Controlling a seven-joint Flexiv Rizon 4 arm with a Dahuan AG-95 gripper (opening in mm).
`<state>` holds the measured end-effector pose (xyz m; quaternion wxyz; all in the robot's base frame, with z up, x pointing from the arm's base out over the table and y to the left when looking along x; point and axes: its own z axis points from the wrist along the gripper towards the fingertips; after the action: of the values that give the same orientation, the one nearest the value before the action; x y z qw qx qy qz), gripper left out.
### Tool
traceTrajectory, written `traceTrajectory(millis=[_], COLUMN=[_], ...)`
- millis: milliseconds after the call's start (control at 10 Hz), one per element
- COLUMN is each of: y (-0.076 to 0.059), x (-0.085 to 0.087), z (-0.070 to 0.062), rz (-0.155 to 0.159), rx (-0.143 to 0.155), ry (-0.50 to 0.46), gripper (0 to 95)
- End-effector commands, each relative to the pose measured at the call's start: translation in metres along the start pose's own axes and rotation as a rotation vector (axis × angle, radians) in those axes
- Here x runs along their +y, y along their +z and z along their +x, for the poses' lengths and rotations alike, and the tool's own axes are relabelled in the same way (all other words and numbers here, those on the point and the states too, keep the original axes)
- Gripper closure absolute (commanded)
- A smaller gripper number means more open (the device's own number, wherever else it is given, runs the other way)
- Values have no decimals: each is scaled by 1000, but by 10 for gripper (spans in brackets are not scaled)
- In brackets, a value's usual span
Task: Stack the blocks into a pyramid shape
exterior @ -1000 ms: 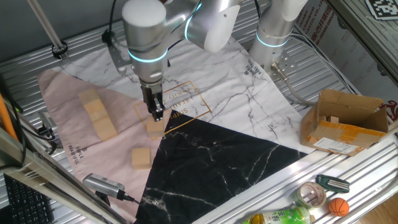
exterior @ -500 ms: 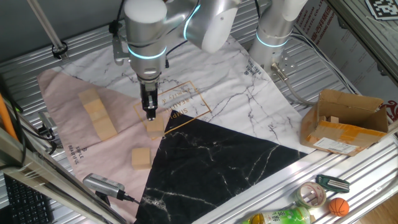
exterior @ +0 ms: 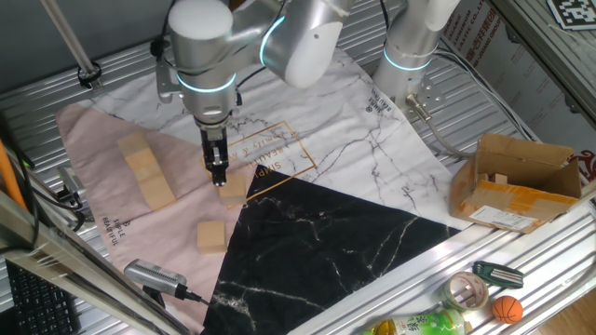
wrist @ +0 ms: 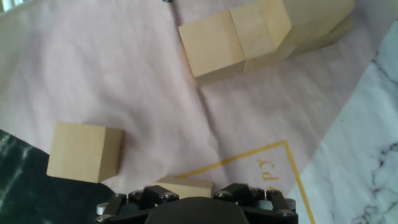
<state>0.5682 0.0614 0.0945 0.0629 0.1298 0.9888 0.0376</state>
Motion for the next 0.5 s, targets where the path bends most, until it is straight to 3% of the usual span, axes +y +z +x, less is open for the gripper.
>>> traceTrajectory(millis=[100, 500], y=[1, 5], x=[2, 14], z=[0, 4], rz=[7, 18], rx=[19, 29], ry=[0, -1], gripper=[190, 190])
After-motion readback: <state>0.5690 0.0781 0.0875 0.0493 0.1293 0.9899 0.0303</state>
